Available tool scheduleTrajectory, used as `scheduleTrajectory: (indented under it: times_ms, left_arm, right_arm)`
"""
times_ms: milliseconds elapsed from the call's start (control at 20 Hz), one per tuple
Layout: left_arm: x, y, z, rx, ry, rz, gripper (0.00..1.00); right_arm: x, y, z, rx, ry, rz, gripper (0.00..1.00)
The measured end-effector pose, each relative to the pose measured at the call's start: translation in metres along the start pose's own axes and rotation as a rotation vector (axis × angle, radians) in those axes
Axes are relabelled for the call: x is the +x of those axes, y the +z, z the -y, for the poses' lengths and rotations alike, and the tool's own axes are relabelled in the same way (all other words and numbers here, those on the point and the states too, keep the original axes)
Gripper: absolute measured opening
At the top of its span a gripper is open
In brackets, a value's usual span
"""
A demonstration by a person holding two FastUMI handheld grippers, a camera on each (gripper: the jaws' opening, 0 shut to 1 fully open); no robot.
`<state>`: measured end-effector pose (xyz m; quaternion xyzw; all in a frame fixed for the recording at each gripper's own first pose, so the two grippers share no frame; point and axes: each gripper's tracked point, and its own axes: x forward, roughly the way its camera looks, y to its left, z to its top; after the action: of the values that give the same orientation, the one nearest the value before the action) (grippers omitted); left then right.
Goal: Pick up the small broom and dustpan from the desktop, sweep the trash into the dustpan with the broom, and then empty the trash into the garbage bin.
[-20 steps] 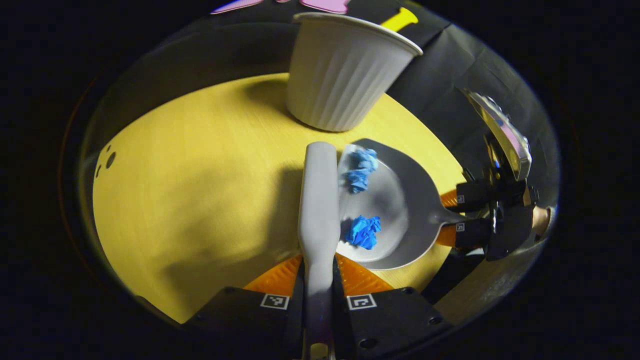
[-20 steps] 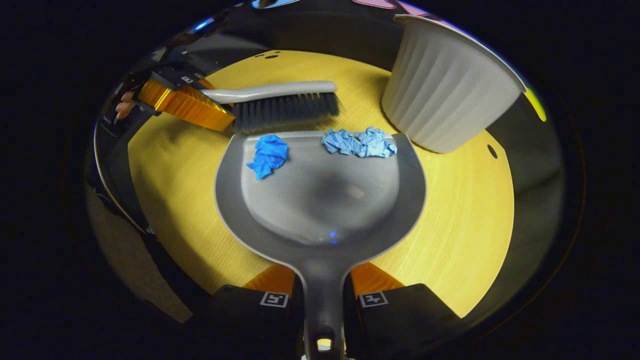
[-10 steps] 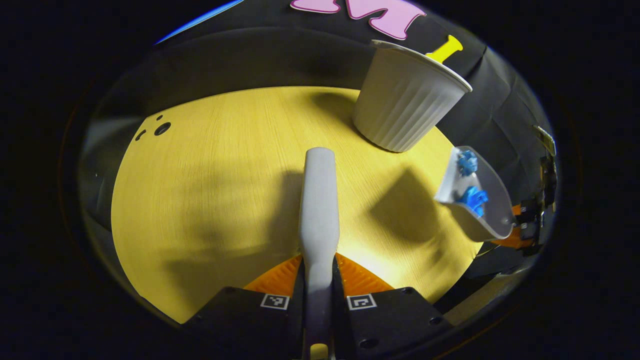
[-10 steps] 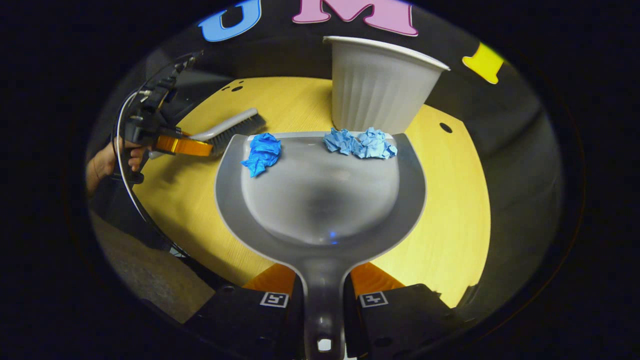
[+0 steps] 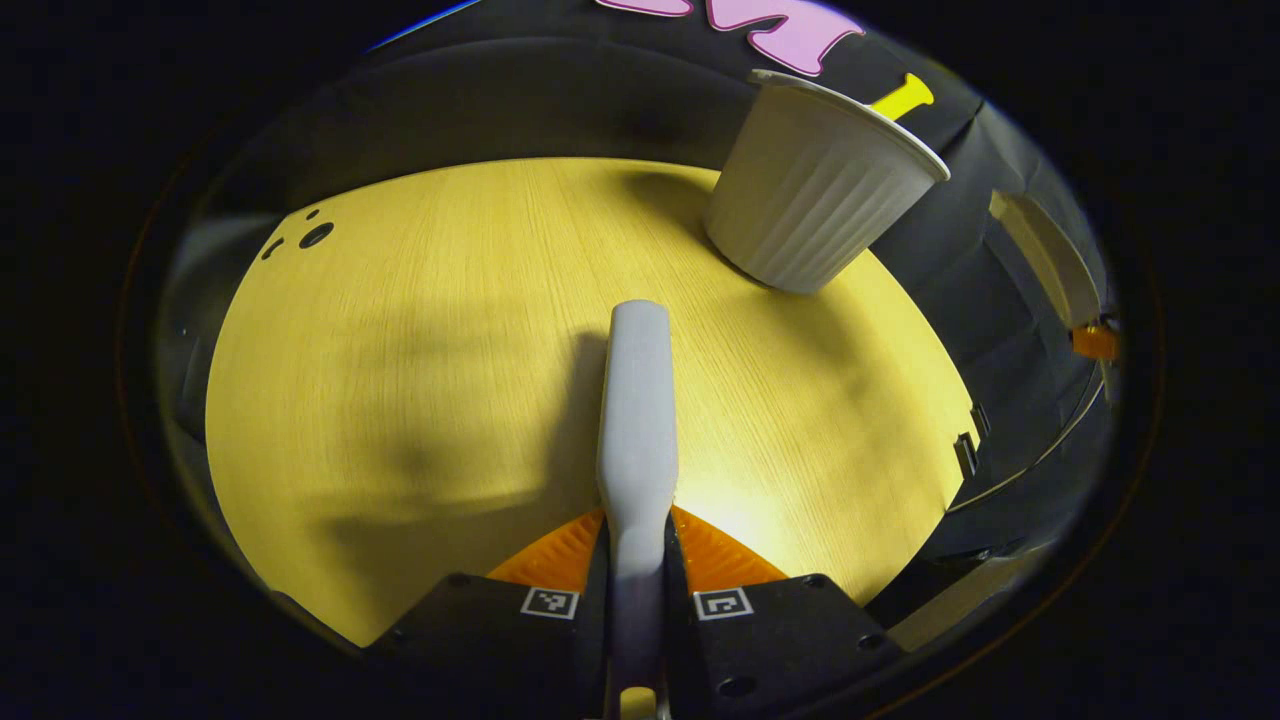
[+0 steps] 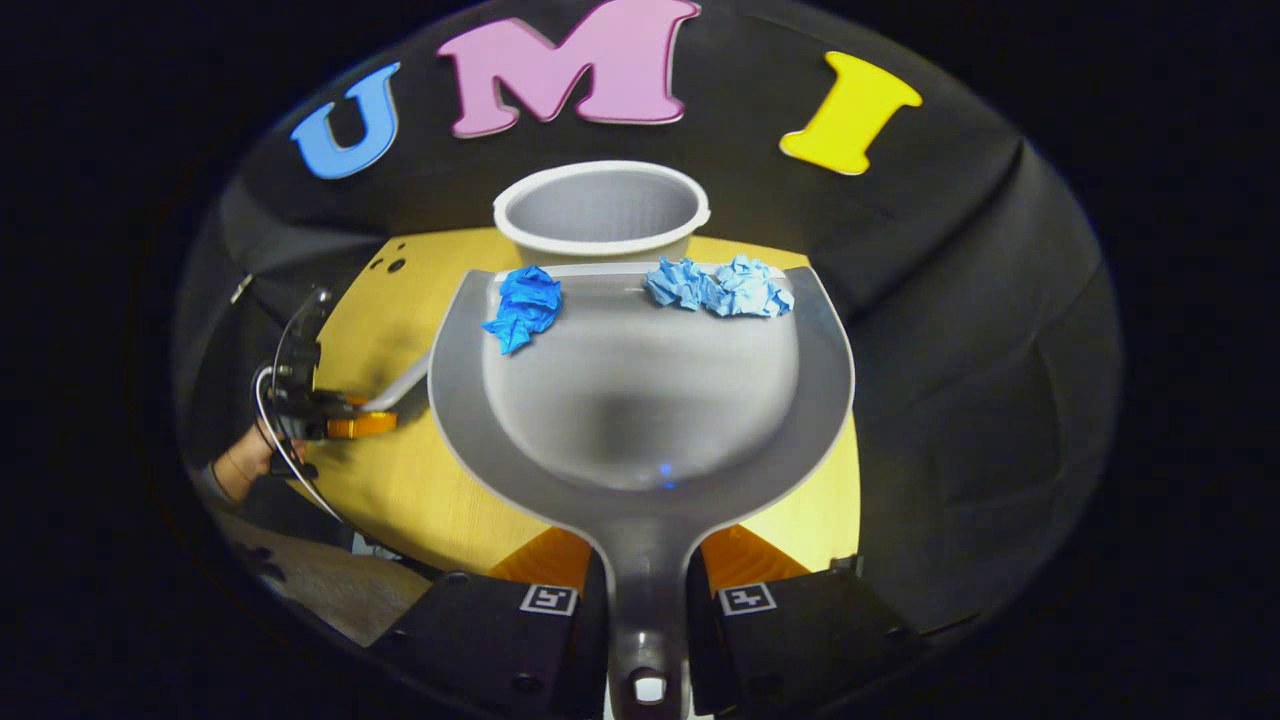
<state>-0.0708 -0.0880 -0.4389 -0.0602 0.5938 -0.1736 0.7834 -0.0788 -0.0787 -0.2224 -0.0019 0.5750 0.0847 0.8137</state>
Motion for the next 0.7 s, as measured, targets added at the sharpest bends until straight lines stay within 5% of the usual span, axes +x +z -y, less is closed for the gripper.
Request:
scheduleTrajectory:
  times_ms: [700]
  left_arm:
    - [0.002,-0.007,-0.01,-0.017,0.0,-0.002,0.28]
  right_arm:
    - [0.026,0.155,0.069,-0.421,-0.225,-0.078,0.36]
